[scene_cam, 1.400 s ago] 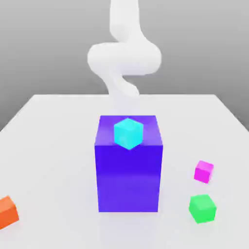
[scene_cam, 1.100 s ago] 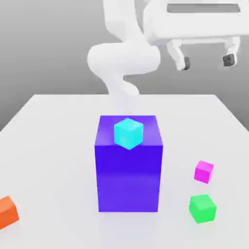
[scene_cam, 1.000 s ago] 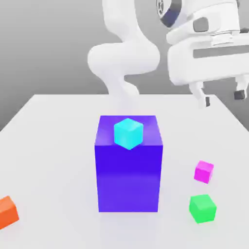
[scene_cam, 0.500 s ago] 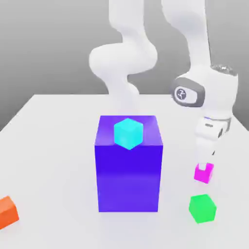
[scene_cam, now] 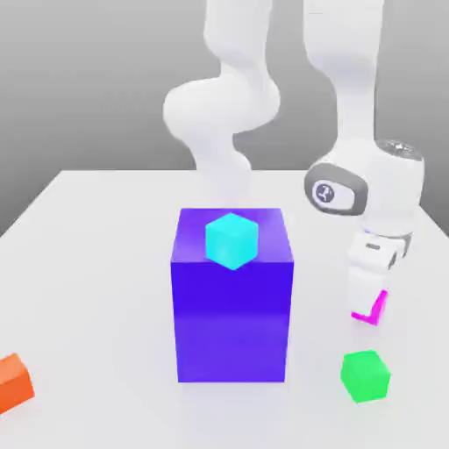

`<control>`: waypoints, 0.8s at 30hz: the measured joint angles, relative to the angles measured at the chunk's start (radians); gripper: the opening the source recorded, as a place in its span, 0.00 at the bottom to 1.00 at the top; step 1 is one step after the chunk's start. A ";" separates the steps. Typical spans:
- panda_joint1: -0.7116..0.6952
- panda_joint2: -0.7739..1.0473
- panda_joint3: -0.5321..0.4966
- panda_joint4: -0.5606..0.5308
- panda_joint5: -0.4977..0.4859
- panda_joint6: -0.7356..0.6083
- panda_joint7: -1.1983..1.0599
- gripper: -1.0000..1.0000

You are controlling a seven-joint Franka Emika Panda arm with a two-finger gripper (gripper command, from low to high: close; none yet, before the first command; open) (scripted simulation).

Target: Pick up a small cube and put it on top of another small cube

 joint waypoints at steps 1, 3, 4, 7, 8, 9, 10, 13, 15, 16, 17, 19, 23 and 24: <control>-0.004 -0.036 0.014 -0.007 0.038 -0.028 -0.027 0.00; 0.002 -0.093 0.018 -0.012 0.095 -0.080 -0.060 0.00; -0.006 -0.103 0.016 -0.004 0.107 -0.098 -0.056 0.00; -0.032 -0.104 0.000 0.037 0.118 -0.142 -0.015 0.00; -0.042 -0.102 -0.008 0.052 0.118 -0.155 0.002 0.00; -0.055 -0.100 -0.017 0.067 0.119 -0.169 0.019 0.00; -0.072 -0.098 -0.026 0.083 0.119 -0.182 0.037 0.00; -0.127 -0.090 -0.043 0.129 0.118 -0.222 0.091 0.00; -0.151 -0.086 -0.051 0.160 0.116 -0.249 0.128 0.00; -0.163 -0.084 -0.056 0.176 0.115 -0.262 0.146 0.00; -0.177 -0.082 -0.062 0.191 0.114 -0.275 0.165 0.00; -0.204 -0.079 -0.072 0.222 0.113 -0.302 0.201 0.00; -0.236 -0.049 -0.085 0.270 0.107 -0.315 0.258 0.00; -0.235 -0.028 -0.086 0.274 0.104 -0.296 0.263 0.00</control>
